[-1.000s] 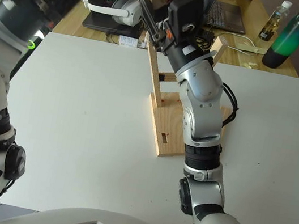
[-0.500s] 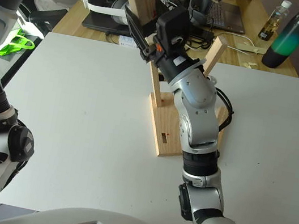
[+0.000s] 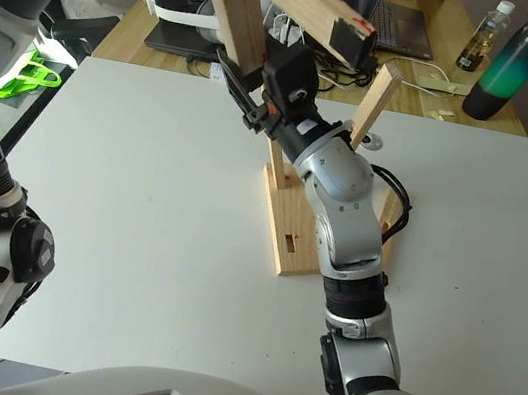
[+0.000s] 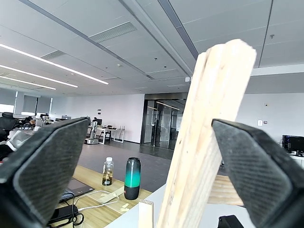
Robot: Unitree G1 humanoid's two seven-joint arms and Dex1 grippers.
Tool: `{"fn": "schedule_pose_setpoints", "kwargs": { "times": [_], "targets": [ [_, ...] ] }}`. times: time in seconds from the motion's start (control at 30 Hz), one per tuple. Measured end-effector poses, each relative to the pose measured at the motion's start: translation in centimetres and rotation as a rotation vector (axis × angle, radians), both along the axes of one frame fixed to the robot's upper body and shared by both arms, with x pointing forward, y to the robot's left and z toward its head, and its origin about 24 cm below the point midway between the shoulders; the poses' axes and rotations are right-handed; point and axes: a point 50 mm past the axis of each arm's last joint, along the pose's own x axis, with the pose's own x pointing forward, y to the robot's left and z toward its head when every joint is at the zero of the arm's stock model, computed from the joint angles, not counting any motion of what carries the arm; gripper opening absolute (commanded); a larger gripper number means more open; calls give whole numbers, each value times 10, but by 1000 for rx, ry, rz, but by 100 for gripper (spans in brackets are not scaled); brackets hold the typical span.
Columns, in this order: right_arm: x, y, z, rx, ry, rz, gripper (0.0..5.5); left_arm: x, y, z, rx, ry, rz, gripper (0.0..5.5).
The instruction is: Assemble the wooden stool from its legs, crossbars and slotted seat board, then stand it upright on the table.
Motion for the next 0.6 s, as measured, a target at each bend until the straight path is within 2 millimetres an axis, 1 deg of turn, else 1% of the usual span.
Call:
{"fn": "schedule_pose_setpoints", "kwargs": {
  "times": [0.17, 0.37, 0.53, 0.6],
  "targets": [
    [3, -2, 1, 10, 8, -28, 207, 0, 0, -1, 0, 3, 0, 475],
    [4, 0, -5, -94, -11, -51, 206, -1, -1, -1, 6, -2, -7, 475],
    [2, 8, -10, -149, -16, -29, 206, -5, -10, -2, 44, -16, -44, 475],
    [2, 10, -11, -171, -17, -24, 206, -5, -13, -5, 61, -7, -50, 445]
  ]
}}
